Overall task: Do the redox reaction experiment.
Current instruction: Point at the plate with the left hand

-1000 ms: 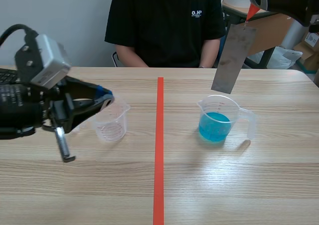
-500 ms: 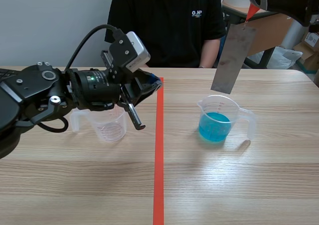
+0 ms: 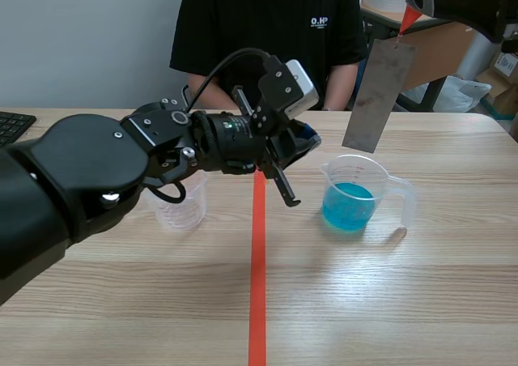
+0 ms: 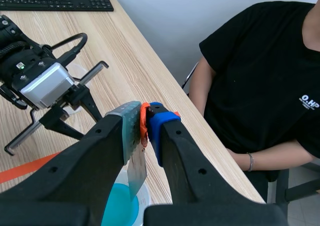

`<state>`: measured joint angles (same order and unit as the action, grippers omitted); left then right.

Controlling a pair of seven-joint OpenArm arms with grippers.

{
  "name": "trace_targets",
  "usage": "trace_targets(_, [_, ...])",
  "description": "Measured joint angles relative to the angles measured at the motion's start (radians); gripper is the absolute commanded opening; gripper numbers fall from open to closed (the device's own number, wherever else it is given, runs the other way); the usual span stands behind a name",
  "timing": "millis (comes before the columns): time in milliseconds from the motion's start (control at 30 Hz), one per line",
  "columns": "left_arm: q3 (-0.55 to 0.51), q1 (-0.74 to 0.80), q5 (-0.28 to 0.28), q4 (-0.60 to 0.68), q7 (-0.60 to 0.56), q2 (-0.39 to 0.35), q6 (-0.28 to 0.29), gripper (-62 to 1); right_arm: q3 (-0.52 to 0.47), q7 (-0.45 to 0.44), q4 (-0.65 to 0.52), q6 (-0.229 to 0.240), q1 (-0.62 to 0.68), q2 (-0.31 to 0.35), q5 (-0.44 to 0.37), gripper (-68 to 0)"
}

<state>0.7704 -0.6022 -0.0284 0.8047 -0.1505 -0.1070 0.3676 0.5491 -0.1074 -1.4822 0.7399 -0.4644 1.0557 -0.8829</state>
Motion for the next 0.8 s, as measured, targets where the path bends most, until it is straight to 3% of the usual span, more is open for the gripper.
trace_targets(300, [-0.001,-0.061,-0.034,-0.122,-0.031,0.077,0.0,-56.0,0.0,0.0,0.0,0.0,0.0,0.0,0.0,-65.8])
trace_targets(400, [-0.001,-0.06,-0.066,-0.142,-0.069,0.079,-0.007,-56.0,0.0,0.0,0.0,0.0,0.0,0.0,0.0,-65.8])
trace_targets(800, [-0.001,-0.06,-0.08,-0.189,-0.087,0.079,-0.008,-56.0,0.0,0.0,0.0,0.0,0.0,0.0,0.0,-65.8])
